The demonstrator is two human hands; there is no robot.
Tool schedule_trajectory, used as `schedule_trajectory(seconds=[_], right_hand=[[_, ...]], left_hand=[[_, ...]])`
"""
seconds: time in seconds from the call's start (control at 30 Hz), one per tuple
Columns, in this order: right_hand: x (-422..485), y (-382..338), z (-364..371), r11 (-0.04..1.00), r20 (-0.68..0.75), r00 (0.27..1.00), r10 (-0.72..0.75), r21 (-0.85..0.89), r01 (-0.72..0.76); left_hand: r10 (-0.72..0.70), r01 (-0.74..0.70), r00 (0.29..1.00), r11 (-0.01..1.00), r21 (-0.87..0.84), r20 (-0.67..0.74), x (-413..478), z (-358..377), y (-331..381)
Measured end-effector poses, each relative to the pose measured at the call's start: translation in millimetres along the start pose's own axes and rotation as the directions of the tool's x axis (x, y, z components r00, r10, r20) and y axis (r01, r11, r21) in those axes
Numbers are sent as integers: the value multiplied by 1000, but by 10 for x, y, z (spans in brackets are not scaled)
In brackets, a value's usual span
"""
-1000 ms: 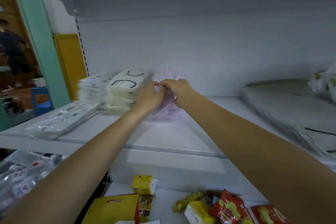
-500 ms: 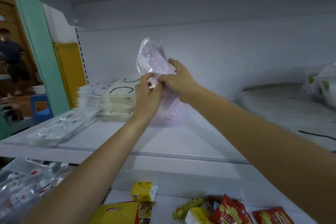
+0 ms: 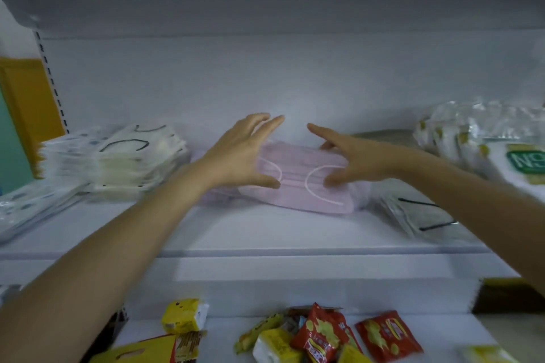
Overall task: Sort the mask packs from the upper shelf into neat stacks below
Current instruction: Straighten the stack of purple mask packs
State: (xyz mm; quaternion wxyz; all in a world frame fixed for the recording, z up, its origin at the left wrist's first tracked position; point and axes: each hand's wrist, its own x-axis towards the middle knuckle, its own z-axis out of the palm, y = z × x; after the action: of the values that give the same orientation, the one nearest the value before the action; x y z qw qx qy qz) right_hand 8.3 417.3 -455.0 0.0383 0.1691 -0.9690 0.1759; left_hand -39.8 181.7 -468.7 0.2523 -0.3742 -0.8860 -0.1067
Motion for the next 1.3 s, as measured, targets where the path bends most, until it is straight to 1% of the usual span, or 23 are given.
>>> schedule_trajectory(seconds=[0.07,0.13,0.2,0.23,0.33,0.43,0.5,0.53,0.57,0.63,0.67,0.73,0.77,0.8,0.87,0.93,0.97,1.03,1.1,1.17,1.2,1.27,1.3], right_hand=[[-24,-40,20,999,28,999,-43,-2,43],[-53,-32,45,997,29,997,-74,17,73],[-92,27,45,994,-27,996,-81,75,83],[-126,63,46,992,-69,996,-63,103,70],[-233,217,150,982,-158,986,42,187,-12],[-223,305,316,962,-260,960,101,271,-28],[-137,353,375,935,-333,924,186,350,-62],[-94,388,389,918,-349,911,218,392,-69],[-64,409,396,901,-357,903,241,428,-72],[-3,476,416,861,-346,896,277,503,-71],[8,484,415,840,-342,897,280,539,-57],[42,509,410,793,-337,898,282,609,-20],[56,523,401,769,-335,905,264,639,12],[58,512,382,763,-331,915,233,645,39],[57,478,371,767,-348,911,223,639,57],[54,457,378,740,-344,913,220,668,74],[46,439,380,732,-341,916,212,677,83],[32,378,353,723,-334,923,189,684,99],[47,336,302,704,-349,919,185,699,124],[73,306,266,710,-323,922,214,700,81],[82,295,265,706,-287,928,237,707,38],[103,343,276,652,-208,928,308,757,-47],[115,371,271,616,-203,920,335,786,-51]], left_hand=[[-30,1,967,994,114,253,160,-39,-78],[-65,39,901,997,70,429,296,-35,-148],[-70,96,849,995,-23,523,378,-17,-194],[-64,106,843,993,-49,534,397,-9,-200],[-72,106,866,994,-41,495,433,24,-236],[-86,128,914,989,-79,397,458,71,-317],[-97,151,948,976,-159,304,431,82,-394],[-122,188,958,950,-248,258,398,89,-444],[-167,240,962,895,-375,217,341,92,-484],[-275,319,946,719,-617,169,200,178,-591],[-299,335,938,641,-691,176,138,254,-635],[-281,367,927,555,-747,246,78,383,-647],[-261,380,924,551,-743,279,70,400,-620],[-253,391,920,565,-726,299,71,396,-604],[-239,406,914,584,-703,329,70,358,-592],[-252,416,908,630,-656,334,44,353,-570],[-268,396,918,675,-622,293,34,366,-542],[-315,310,944,754,-579,96,51,390,-500],[-375,255,926,718,-648,-52,77,364,-529],[-416,259,909,625,-737,-33,65,335,-600],[-413,292,910,606,-740,22,47,345,-647],[-374,346,919,625,-700,121,-14,354,-663],[-363,356,921,630,-690,144,-39,350,-659]])
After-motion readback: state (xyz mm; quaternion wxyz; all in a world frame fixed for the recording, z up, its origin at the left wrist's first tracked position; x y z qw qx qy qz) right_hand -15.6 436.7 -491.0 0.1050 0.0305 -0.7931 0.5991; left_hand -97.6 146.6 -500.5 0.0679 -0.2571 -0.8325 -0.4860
